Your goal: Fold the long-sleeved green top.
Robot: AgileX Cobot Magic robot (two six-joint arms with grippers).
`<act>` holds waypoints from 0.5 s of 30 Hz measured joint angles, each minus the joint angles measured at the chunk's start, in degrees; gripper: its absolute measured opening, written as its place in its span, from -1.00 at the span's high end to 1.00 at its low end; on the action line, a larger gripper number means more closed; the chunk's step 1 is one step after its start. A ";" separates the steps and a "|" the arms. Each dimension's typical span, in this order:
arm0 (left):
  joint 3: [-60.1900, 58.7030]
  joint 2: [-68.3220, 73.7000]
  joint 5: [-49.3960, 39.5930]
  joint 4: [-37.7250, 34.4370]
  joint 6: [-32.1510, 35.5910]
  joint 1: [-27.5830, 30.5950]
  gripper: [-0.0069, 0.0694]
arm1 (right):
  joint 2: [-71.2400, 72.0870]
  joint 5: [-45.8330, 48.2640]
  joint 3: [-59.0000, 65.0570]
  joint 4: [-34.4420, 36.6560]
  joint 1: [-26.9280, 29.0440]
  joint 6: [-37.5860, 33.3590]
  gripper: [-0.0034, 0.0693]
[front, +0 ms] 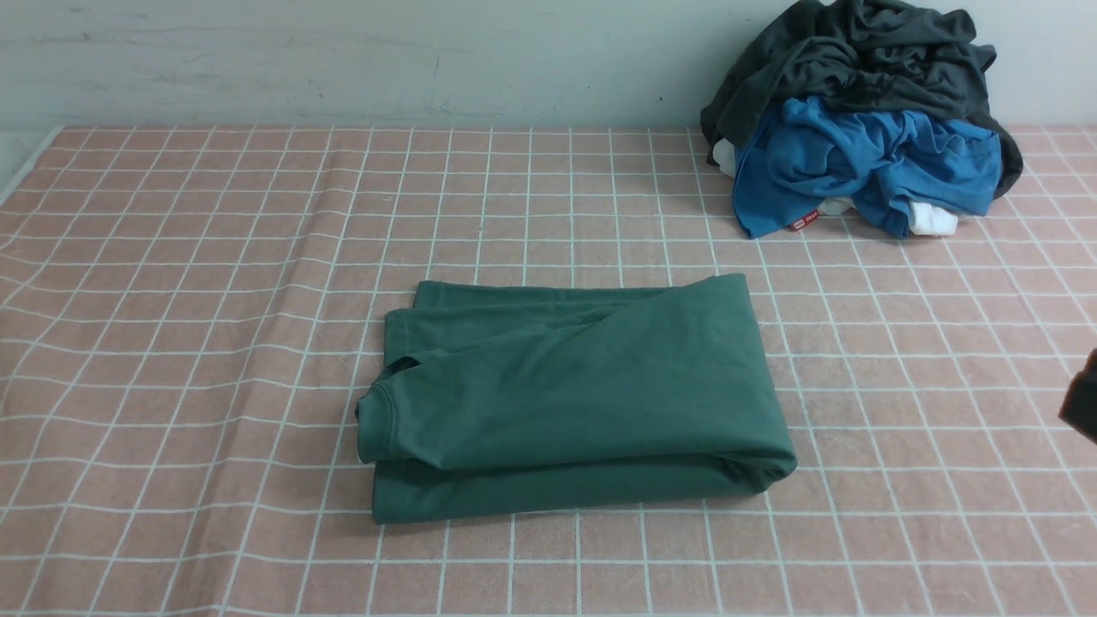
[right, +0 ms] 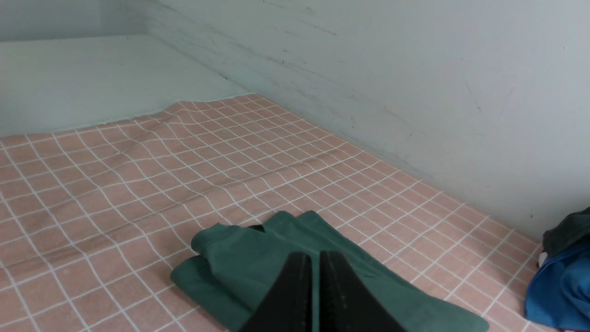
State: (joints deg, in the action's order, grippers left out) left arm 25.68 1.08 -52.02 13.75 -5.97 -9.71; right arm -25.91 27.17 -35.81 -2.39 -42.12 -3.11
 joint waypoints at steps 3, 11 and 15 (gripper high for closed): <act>0.00 0.00 0.00 0.00 0.00 0.00 0.83 | 0.00 -0.92 1.64 1.28 0.00 0.28 0.93; 0.00 0.00 0.00 0.00 0.00 0.00 0.83 | 5.70 -17.13 16.52 4.91 8.32 1.31 0.94; 0.00 0.00 0.00 0.00 0.00 0.00 0.83 | 11.21 -20.47 24.97 6.85 21.14 1.51 0.94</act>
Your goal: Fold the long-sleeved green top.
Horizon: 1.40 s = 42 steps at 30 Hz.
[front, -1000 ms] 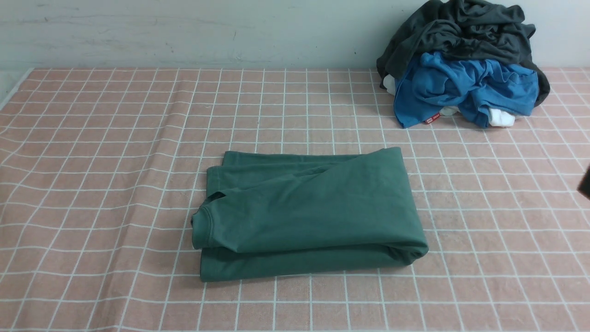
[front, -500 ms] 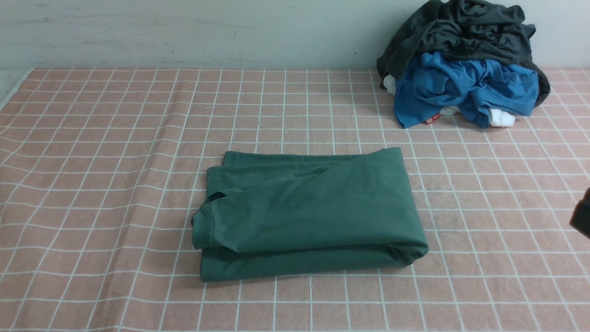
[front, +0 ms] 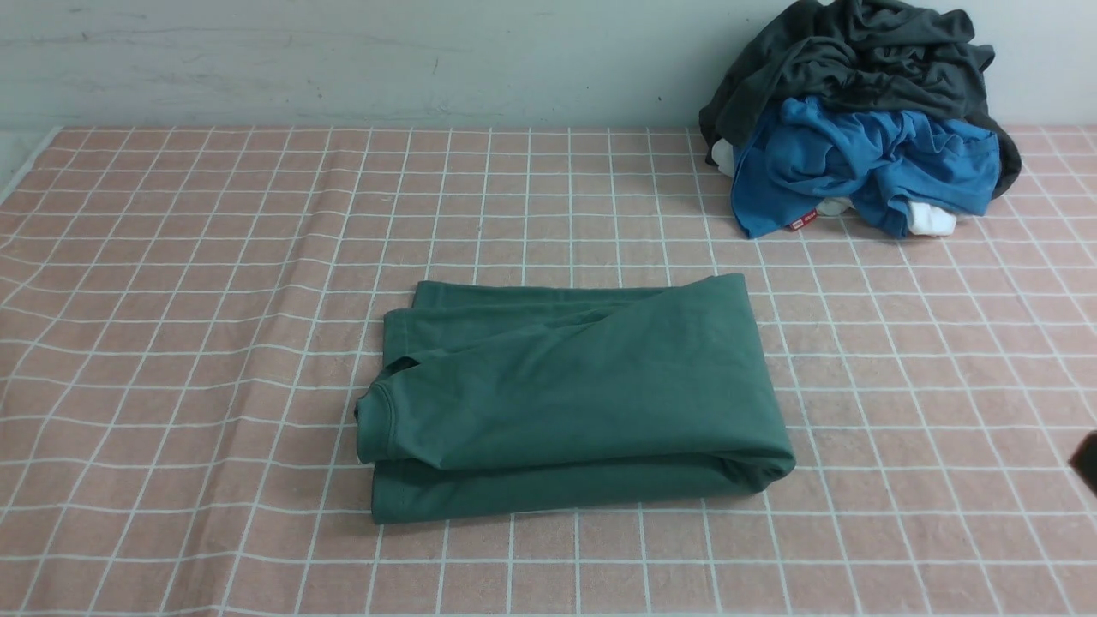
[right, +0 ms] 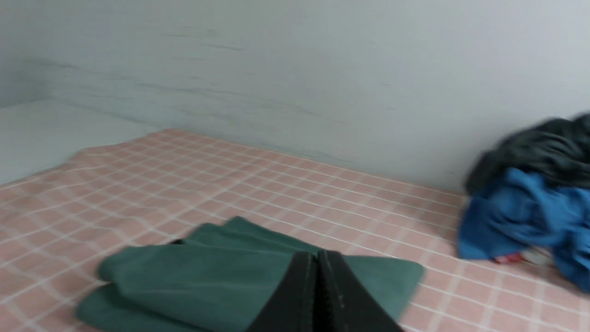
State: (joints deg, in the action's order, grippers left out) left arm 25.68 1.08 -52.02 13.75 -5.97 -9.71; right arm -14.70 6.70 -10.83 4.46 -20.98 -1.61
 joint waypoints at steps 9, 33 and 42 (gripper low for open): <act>0.00 0.00 0.00 0.00 0.00 0.00 0.83 | 11.39 0.97 12.22 -2.07 23.49 5.75 0.94; 0.00 0.00 0.02 0.18 0.00 0.00 0.83 | 15.29 13.48 12.24 -7.19 26.17 10.63 0.94; 0.00 0.00 0.02 0.24 0.00 0.00 0.83 | 15.29 13.62 12.22 -7.29 26.17 10.63 0.94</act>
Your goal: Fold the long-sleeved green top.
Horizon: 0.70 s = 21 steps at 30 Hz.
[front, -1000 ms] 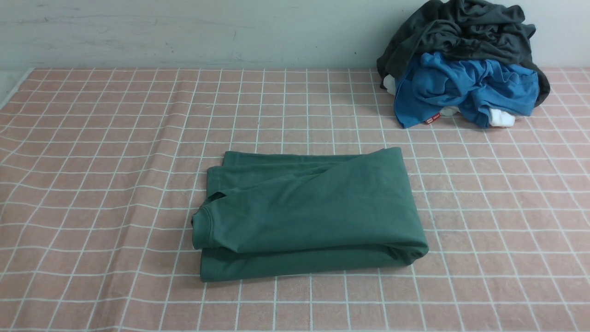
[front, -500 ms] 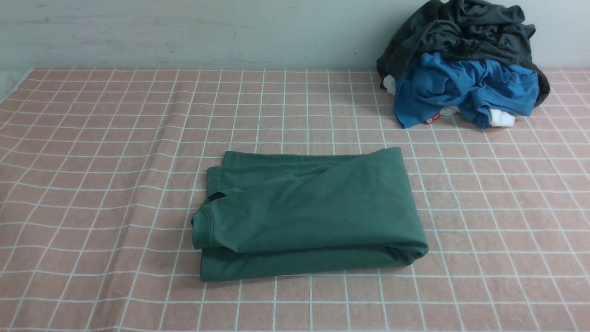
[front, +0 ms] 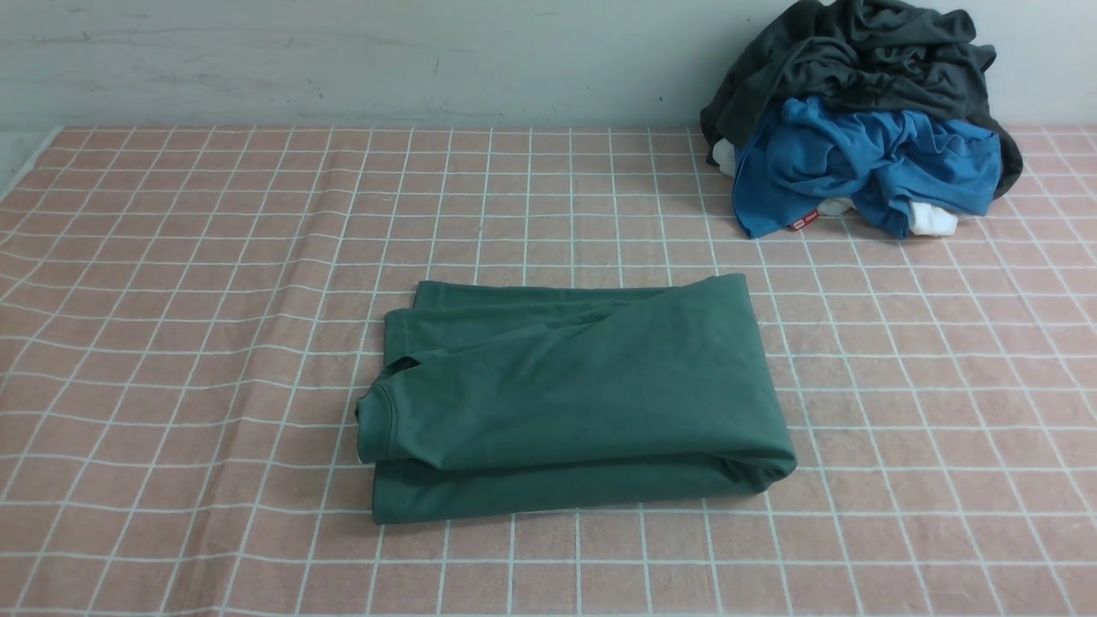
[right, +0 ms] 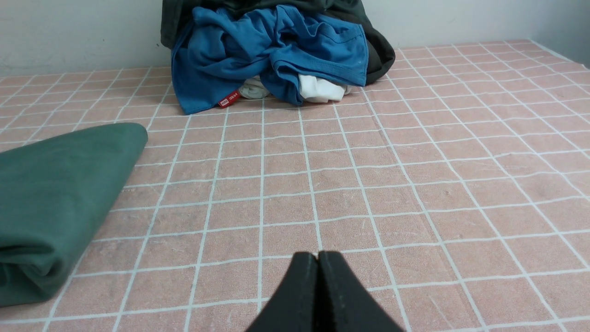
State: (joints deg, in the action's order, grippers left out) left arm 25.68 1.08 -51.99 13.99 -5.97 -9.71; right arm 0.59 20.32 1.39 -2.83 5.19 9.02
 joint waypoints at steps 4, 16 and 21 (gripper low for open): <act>0.00 0.00 0.00 0.00 0.00 0.00 0.83 | 0.00 0.00 0.00 0.00 0.00 -0.06 0.94; -1.85 0.00 4.18 -0.63 0.00 0.00 0.83 | 0.00 0.00 0.00 -0.05 0.00 -0.06 0.94; -11.06 0.00 23.66 -9.89 5.97 4.65 0.83 | 0.00 0.00 0.00 -0.05 0.00 -0.11 0.94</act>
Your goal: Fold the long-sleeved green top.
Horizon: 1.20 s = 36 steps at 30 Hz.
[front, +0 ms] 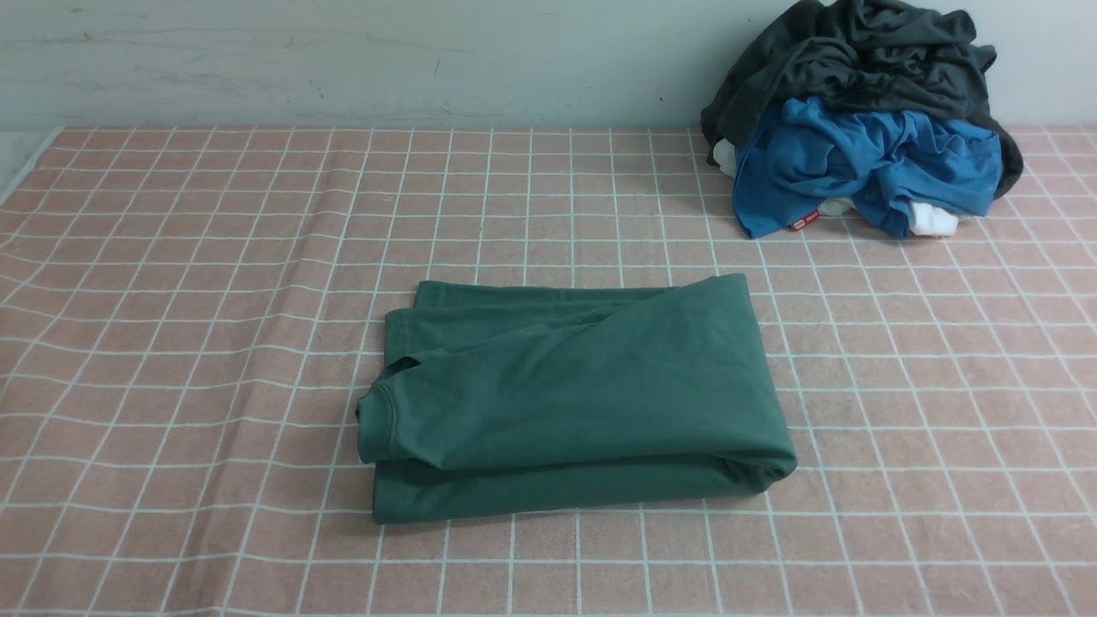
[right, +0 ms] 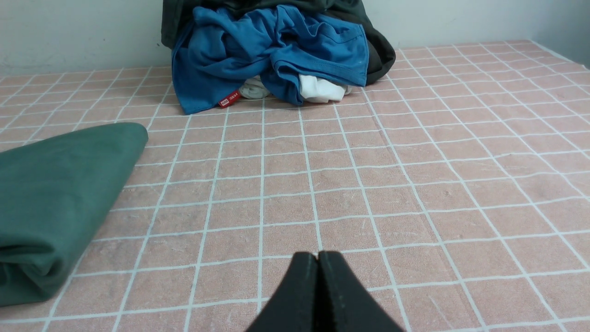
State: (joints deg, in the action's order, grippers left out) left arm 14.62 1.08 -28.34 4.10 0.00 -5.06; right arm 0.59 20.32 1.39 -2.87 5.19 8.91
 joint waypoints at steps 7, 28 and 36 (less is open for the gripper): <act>-11.64 -1.60 13.54 -7.19 6.88 7.33 0.83 | 0.00 0.00 0.00 0.00 0.00 -0.04 0.94; -15.74 -1.69 8.90 -5.87 2.91 7.91 0.83 | 0.00 0.02 0.00 0.00 0.05 -0.04 0.94; -15.74 -1.69 8.90 -5.87 2.85 7.91 0.83 | 0.00 0.02 0.00 0.00 0.06 -0.04 0.94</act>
State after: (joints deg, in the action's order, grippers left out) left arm -1.13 -0.61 -19.43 -1.78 2.85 2.85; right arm 0.59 20.34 1.39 -2.87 5.25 8.86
